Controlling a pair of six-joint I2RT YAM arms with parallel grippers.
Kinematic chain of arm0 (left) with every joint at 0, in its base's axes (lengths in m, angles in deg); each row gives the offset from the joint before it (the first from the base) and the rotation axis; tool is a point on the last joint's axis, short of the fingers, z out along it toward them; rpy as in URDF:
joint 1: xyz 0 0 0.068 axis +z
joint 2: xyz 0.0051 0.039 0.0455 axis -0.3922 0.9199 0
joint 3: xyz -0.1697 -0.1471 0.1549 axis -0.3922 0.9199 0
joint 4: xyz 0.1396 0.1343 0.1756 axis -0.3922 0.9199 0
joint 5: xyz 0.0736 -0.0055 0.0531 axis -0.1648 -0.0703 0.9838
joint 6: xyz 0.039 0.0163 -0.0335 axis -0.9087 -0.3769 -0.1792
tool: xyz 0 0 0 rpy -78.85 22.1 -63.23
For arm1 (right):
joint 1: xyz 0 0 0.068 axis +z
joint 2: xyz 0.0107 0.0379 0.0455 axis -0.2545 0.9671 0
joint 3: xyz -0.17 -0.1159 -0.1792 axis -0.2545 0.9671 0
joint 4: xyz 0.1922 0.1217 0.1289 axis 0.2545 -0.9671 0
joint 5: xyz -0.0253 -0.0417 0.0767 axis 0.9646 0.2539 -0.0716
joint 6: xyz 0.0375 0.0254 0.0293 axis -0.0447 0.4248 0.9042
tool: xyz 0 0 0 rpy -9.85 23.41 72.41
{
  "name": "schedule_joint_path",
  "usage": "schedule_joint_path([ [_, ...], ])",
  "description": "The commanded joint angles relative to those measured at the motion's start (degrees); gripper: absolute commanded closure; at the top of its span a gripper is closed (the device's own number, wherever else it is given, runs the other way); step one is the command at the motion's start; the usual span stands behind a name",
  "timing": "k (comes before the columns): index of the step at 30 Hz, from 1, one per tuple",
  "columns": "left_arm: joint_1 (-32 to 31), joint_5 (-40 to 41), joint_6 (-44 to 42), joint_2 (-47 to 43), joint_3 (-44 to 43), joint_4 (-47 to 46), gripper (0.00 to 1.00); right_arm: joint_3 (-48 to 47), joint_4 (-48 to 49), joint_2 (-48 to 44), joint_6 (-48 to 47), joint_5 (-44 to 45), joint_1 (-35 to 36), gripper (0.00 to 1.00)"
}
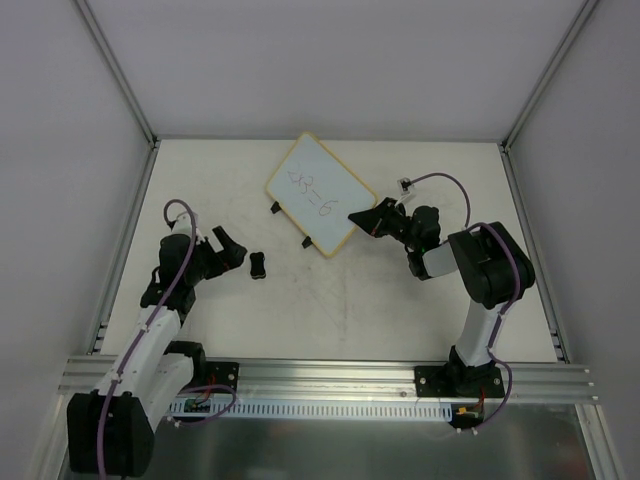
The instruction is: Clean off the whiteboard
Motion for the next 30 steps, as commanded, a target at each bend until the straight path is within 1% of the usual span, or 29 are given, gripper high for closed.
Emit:
schedule_joint_path([
  [1, -1.49, 0.6, 0.2, 5.62, -6.54, -1.71, 0.01, -1.04, 8.62, -1.0, -1.63, -0.29, -0.2, 1.0],
  [3, -3.86, 1.64, -0.32, 8.88, -8.65, -0.31, 0.01, -1.04, 8.62, -1.09, -1.63, -0.11, -0.28, 1.0],
  [4, -5.09, 2.87, -0.59, 12.47, -11.36, 0.31, 0.01, -1.04, 8.62, -1.0, -1.63, -0.2, -0.37, 1.0],
  [5, -8.49, 4.54, -0.94, 14.33, -12.96, 2.14, 0.01, -1.04, 8.71, -1.09, -1.63, -0.2, -0.37, 1.0],
  [6, -10.44, 6.73, -1.99, 16.09, -14.54, 5.12, 0.01, -1.04, 8.71, -1.09, -1.63, -0.2, -0.46, 1.0],
  [7, -12.29, 11.53, -2.43, 19.94, -17.69, 6.63, 0.01, -1.04, 8.79, -1.09, -1.72, -0.2, -0.46, 1.0],
  [9, -16.24, 14.73, -2.53, 23.04, -19.99, 8.83, 0.01, -0.87, 8.88, -1.0, -1.9, -0.11, -0.55, 1.0],
  [10, -16.7, 15.97, -2.26, 24.97, -20.87, 9.97, 0.01, -0.87, 8.88, -1.09, -1.81, -0.11, -0.55, 1.0],
  [19, -17.05, 16.42, -2.44, 29.64, -22.11, 13.06, 0.01, -0.78, 9.32, -0.91, -1.63, -0.11, -0.55, 1.0],
  [22, -17.05, 16.42, -2.7, 30.6, -22.29, 14.11, 0.04, -0.69, 9.41, -0.91, -1.37, 0.15, -0.72, 1.0],
  [24, -17.05, 15.89, -2.96, 31.31, -22.46, 14.55, 0.07, -0.78, 9.41, -0.91, -1.19, 0.15, -0.64, 1.0],
  [27, -17.05, 14.49, -2.88, 33.33, -22.9, 14.99, 0.15, -0.78, 9.41, -0.91, -1.19, 0.24, -0.64, 1.0],
  [30, -17.75, 13.6, -2.88, 35.18, -23.34, 15.17, 0.18, -0.87, 9.32, -0.82, -1.19, 0.24, -0.72, 1.0],
])
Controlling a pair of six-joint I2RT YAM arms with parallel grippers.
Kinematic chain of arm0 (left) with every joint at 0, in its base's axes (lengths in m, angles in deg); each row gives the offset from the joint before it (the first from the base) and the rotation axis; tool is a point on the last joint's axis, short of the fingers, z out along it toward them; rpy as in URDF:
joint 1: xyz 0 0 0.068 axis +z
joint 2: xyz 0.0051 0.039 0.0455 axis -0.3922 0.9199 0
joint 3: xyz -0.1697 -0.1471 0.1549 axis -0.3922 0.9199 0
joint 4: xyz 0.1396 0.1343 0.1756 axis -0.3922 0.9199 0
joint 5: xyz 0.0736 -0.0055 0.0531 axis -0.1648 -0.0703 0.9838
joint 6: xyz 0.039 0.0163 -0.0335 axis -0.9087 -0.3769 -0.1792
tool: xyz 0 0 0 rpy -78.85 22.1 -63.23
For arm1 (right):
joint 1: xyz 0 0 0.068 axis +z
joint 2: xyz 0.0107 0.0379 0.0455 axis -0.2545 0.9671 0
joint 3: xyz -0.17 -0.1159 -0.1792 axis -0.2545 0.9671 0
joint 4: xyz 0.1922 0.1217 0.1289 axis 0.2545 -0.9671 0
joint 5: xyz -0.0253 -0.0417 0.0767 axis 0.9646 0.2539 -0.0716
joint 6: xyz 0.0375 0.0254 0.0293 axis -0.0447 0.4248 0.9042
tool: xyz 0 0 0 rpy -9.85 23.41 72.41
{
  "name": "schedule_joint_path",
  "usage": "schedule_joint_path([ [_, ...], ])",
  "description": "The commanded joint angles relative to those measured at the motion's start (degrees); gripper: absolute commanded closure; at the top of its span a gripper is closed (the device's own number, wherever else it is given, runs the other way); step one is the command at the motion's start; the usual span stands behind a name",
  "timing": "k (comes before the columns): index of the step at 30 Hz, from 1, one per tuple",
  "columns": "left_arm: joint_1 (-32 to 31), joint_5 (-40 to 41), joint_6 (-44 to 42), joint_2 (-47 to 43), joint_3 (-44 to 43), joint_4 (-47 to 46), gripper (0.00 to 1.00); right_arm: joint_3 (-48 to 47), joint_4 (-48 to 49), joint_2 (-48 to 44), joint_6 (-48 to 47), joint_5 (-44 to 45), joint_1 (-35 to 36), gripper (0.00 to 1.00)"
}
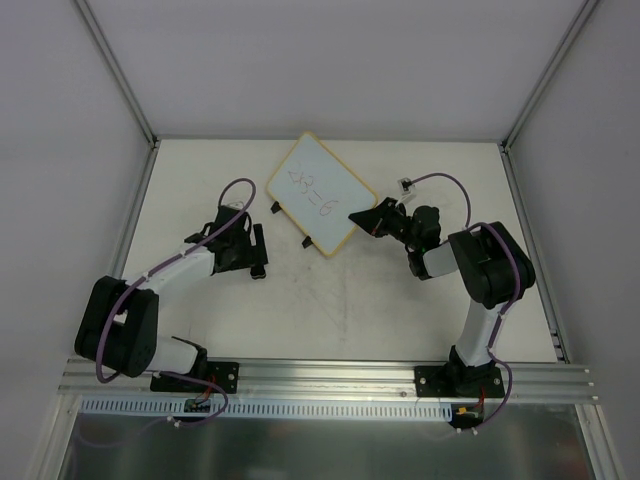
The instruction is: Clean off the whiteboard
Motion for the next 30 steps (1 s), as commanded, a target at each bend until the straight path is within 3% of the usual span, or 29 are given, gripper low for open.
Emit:
schedule_joint_path([
  [1, -1.08, -0.8, -1.37, 1.82, -2.36, 1.55, 0.19, -0.87, 9.48, -0.82, -1.76, 0.15, -0.24, 1.0],
  [10, -3.72, 2.89, -1.37, 7.01, -5.26, 2.87, 0.24, -0.78, 9.83, -0.56, -1.06, -0.11, -0.95, 1.0],
  [22, -3.72, 4.3, -1.11, 8.95, -6.84, 3.48, 0.43, -1.04, 10.35, -0.12, -0.44, -0.46, -1.12, 1.0],
  [25, -3.98, 4.04, -1.1, 9.12, -7.28, 3.49, 0.55, -1.13, 10.35, -0.12, -0.44, -0.55, -1.21, 1.0],
  [30, -4.24, 4.39, -1.28, 10.35, -8.16, 3.92, 0.57, -1.13, 10.35, -0.21, -0.35, -0.55, -1.21, 1.0],
])
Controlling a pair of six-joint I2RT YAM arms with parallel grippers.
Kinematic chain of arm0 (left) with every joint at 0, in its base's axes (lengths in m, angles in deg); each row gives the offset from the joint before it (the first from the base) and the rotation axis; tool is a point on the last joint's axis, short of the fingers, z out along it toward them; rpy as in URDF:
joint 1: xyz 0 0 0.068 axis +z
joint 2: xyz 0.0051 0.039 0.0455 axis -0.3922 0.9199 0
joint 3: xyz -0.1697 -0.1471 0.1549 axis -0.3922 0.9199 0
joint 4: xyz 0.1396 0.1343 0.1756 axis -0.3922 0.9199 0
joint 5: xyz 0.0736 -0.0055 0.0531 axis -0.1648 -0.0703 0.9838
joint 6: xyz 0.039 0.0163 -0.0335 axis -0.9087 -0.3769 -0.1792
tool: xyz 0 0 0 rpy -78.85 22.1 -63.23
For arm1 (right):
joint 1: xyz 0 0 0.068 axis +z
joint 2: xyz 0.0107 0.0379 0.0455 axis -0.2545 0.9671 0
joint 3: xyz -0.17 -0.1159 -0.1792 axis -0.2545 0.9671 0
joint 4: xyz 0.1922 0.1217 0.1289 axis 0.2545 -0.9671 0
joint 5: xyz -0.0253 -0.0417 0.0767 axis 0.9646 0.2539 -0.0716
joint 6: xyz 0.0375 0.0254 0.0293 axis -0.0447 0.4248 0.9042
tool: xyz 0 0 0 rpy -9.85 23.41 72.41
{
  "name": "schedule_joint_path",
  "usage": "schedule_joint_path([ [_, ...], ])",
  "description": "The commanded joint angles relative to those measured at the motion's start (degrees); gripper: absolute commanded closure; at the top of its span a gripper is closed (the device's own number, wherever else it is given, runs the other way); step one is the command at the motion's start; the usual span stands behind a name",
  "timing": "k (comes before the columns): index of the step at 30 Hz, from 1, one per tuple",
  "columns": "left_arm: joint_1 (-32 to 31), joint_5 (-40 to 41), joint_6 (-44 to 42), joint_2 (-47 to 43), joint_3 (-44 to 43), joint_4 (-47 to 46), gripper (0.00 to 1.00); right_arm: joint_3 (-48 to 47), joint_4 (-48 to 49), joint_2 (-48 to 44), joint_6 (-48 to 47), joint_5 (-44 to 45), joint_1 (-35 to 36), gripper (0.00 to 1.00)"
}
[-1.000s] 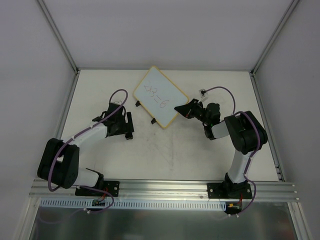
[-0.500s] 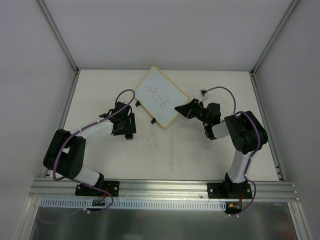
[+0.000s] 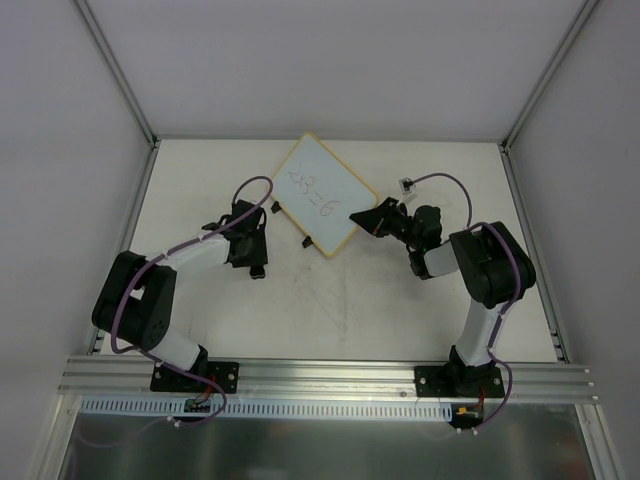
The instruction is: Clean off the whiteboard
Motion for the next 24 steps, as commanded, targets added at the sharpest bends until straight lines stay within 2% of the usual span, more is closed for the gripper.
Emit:
schedule_joint_path([
  [1, -0.77, 1.52, -0.84, 0.89, -2.22, 1.19, 0.57, -1.04, 10.75, -0.23, -0.9, 0.28, -0.66, 1.0],
  [5, -1.3, 2.49, -1.02, 1.59, -2.74, 1.46, 0.61, -1.04, 10.75, -0.32, -0.81, 0.28, -0.66, 1.0],
  [8, -1.38, 3.19, -0.93, 2.47, -2.92, 1.72, 0.56, -1.13, 10.84, -0.23, -0.73, 0.28, -0.66, 1.0],
  [12, -1.82, 3.81, -0.93, 3.18, -3.18, 1.9, 0.56, -1.13, 10.84, -0.23, -0.73, 0.19, -0.66, 1.0],
  [16, -2.26, 4.51, -0.93, 2.83, -3.27, 2.16, 0.67, -1.13, 10.84, -0.14, -0.73, 0.28, -0.75, 1.0],
  [17, -2.26, 4.69, -0.93, 2.48, -3.36, 2.07, 0.73, -1.13, 10.84, -0.14, -0.73, 0.28, -0.75, 1.0],
  [24, -2.26, 5.3, -0.58, -1.12, -3.01, 2.43, 0.81, -1.04, 11.01, -0.05, -0.55, 0.1, -0.84, 1.0],
])
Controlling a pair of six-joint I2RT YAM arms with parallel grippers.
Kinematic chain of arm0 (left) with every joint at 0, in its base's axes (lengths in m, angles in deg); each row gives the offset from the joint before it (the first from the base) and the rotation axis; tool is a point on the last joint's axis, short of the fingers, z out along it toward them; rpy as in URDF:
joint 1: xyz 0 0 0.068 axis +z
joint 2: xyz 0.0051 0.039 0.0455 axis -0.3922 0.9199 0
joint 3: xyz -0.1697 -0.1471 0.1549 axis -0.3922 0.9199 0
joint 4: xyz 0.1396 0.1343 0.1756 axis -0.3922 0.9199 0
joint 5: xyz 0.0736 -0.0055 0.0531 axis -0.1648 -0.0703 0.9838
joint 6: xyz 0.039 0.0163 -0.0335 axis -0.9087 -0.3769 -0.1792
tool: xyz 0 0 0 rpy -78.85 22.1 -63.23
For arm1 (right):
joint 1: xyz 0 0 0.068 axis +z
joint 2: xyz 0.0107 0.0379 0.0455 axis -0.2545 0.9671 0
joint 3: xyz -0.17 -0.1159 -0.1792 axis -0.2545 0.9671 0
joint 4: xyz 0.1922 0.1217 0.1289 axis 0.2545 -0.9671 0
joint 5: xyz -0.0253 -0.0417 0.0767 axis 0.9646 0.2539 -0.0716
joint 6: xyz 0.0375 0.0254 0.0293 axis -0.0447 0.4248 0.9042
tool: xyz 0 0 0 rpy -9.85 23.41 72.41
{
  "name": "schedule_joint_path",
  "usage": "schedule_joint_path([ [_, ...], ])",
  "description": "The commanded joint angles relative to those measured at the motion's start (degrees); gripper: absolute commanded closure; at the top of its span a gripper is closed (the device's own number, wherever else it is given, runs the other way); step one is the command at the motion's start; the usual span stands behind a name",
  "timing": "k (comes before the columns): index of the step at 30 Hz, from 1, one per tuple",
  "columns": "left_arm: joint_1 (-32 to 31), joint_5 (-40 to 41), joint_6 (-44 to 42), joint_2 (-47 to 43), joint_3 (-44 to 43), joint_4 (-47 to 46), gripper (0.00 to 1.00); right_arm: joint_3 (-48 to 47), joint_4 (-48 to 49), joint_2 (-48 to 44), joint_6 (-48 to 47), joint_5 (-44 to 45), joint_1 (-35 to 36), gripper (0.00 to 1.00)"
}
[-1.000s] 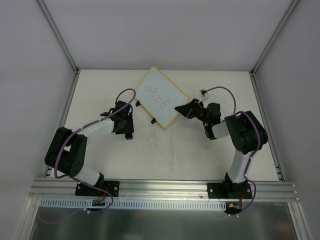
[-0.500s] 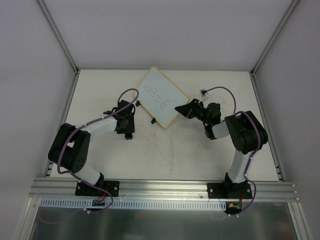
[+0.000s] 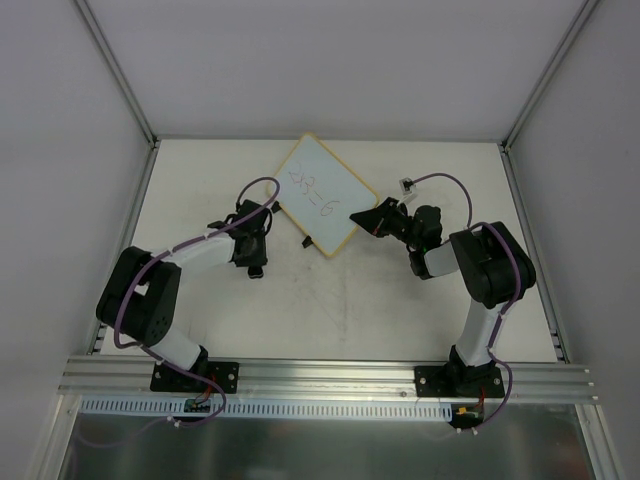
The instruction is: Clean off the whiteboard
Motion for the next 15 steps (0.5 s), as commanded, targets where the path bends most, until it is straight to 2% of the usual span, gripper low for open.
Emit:
schedule_joint_path([
  [1, -0.41, 1.55, 0.16, -4.93, -1.39, 1.27, 0.82, -1.04, 11.1, -0.05, -0.75, 0.19, -0.73, 1.0],
  [3, -0.41, 0.32, -0.88, -7.22, -3.05, 1.18, 0.9, -1.22, 11.19, 0.12, -0.66, 0.19, -0.82, 1.0],
  [6, -0.23, -0.74, -3.7, -8.45, -6.66, 0.74, 0.93, -1.22, 11.45, 0.3, -0.4, -0.07, -0.73, 1.0],
  [7, -0.14, -1.26, -5.36, -8.28, -7.8, 0.56, 1.0, -1.22, 11.45, 0.21, -0.39, 0.01, -0.73, 1.0],
  [15, 5.39, -15.74, -9.07, -1.34, -19.05, -3.2, 1.0, -1.13, 11.54, -0.14, -0.66, -0.25, -0.73, 1.0],
])
